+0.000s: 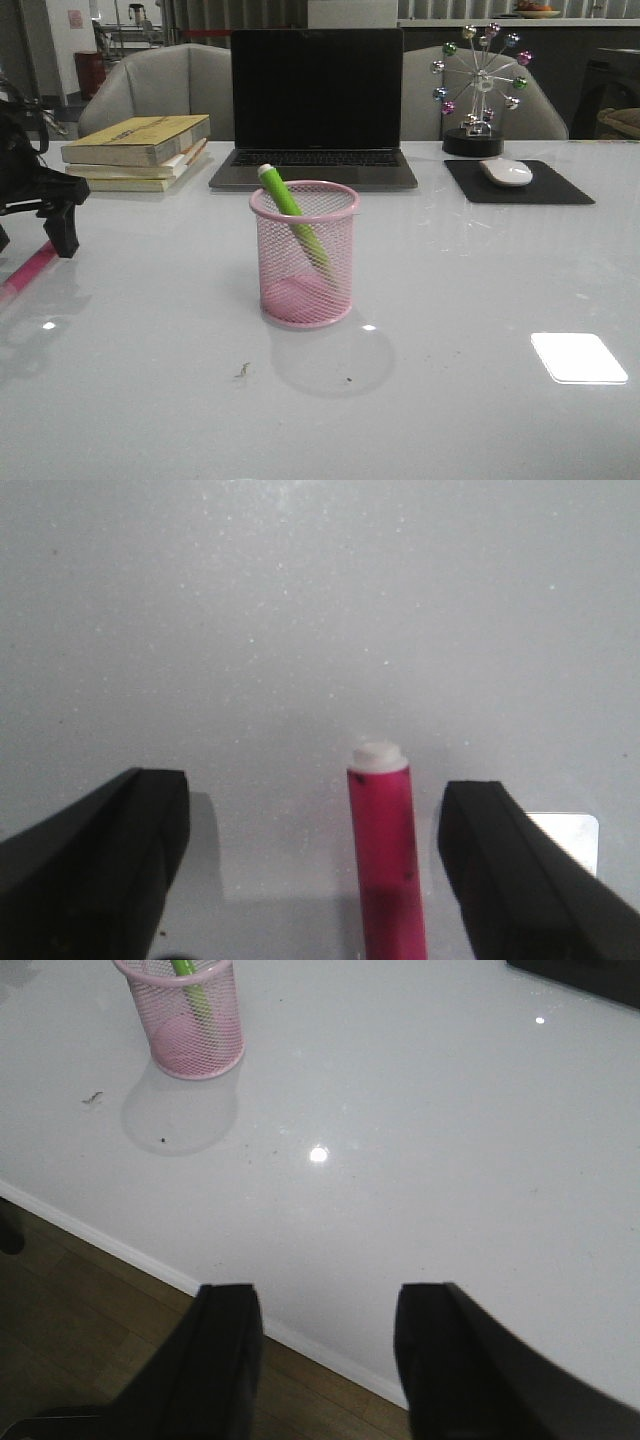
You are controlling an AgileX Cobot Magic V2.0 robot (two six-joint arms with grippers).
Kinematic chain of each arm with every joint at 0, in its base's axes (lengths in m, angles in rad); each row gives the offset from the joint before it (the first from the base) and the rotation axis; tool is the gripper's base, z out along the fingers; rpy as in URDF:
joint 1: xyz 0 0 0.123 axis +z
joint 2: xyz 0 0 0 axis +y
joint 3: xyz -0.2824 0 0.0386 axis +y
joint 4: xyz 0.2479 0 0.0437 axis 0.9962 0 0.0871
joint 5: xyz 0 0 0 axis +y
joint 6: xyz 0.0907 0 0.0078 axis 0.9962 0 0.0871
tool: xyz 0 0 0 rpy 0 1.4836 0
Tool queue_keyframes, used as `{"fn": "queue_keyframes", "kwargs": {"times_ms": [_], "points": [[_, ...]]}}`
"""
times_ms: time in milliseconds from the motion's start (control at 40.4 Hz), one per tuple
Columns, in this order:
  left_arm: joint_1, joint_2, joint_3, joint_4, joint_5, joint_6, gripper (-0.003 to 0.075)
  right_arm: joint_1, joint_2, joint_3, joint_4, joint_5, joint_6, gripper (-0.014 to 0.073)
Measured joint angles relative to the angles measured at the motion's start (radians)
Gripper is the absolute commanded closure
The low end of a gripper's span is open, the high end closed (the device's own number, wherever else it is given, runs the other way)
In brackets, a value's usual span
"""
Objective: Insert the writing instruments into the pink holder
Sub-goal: 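Grasp the pink marker with the left gripper and lift it upright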
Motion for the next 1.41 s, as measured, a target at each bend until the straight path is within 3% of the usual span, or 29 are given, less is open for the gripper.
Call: {"fn": "queue_keyframes", "kwargs": {"times_ms": [272, 595, 917, 1189, 1412], "points": [[0.0, 0.004, -0.008, -0.002, 0.04, 0.0, 0.0178, 0.0, 0.0, 0.0, 0.0, 0.0, 0.0, 0.016], [0.0, 0.004, -0.01, -0.012, 0.08, 0.0, 0.0446, 0.0, 0.0, 0.0, 0.0, 0.0, 0.001, 0.016], [0.0, 0.004, -0.01, -0.012, 0.084, 0.0, 0.0611, 0.0, 0.0, 0.0, 0.0, 0.0, 0.001, 0.016], [0.0, -0.047, 0.041, -0.051, 0.091, 0.012, 0.0629, 0.0, 0.0, 0.0, 0.0, 0.0, 0.001, 0.016], [-0.007, -0.322, 0.285, -0.214, -0.089, 0.138, 0.0629, 0.0, 0.0, 0.0, 0.0, 0.0, 0.002, 0.016]]}}
